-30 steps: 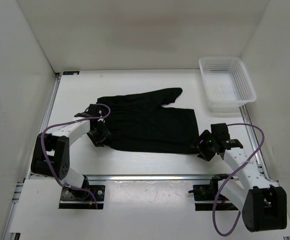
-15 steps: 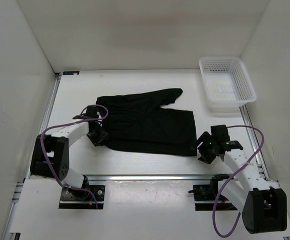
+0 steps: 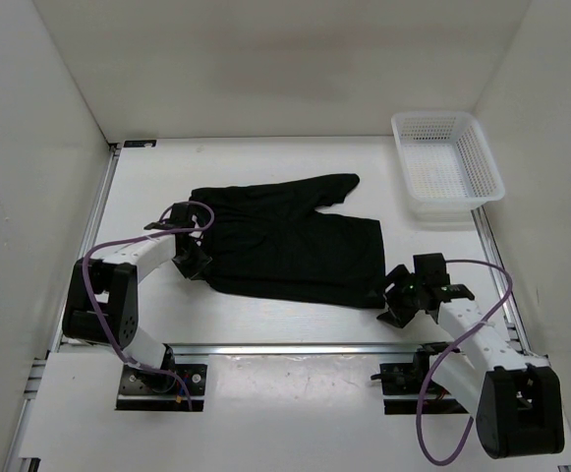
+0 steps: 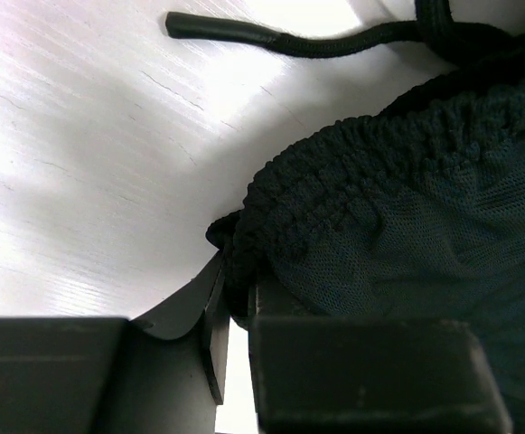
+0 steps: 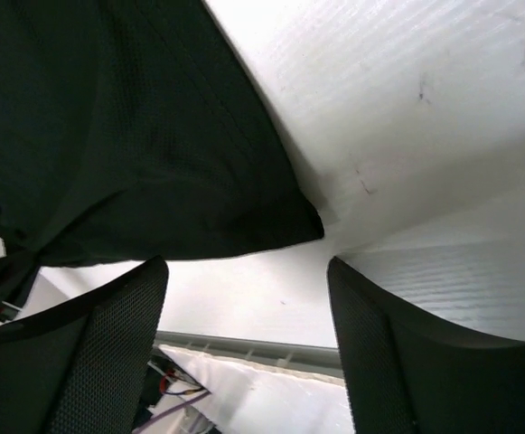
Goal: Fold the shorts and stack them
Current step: Flatten the shorts out
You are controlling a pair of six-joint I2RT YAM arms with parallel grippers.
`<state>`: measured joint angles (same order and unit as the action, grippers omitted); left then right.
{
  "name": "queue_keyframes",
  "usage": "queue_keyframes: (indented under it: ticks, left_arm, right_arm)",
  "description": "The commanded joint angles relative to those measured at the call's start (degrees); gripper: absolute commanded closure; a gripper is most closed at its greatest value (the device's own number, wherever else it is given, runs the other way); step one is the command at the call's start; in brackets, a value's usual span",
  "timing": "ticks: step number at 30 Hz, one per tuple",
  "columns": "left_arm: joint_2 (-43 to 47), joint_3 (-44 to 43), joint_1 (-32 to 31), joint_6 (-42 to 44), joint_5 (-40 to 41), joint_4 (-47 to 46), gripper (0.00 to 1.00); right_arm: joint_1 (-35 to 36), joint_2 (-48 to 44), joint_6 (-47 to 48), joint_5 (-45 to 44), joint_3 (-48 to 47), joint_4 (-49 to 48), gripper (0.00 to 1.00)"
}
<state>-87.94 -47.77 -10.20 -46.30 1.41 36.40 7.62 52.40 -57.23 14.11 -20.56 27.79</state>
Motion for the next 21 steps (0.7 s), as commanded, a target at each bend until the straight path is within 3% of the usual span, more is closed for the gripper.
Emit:
queue_keyframes:
  ticks: [1, 6, 9, 10, 15, 21]
  left_arm:
    - [-0.39, -1.10, 0.26, 0.78, 0.26, -0.81, 0.89]
    - [1.10, -1.10, 0.26, 1.30, -1.41, -0.81, 0.89]
    - [3.47, -1.62, 0.26, 1.91, -2.63, -0.20, 0.89]
    - [4.61, -2.50, 0.26, 1.92, -2.64, -0.19, 0.89]
    - [8.57, -9.43, 0.26, 4.55, -2.65, 6.38, 0.89]
    - [13.84, -27.88, 0.26, 8.16, -0.18, 18.60, 0.89]
  right_arm:
    - [0.12, 2.26, -1.65, -0.13, 1.57, -3.26, 0.25]
    - [0.12, 6.74, -1.65, -5.13, 0.52, -7.83, 0.42]
    - [0.12, 9.20, 0.01, -7.86, -2.11, -9.15, 0.80]
    - [0.12, 9.73, 0.54, -8.91, -3.25, -8.20, 1.00]
    - [0.12, 6.41, 5.98, -14.19, -12.56, -0.39, 1.00]
    - [0.12, -0.01, 13.97, -18.41, -27.06, 8.84, 1.00]
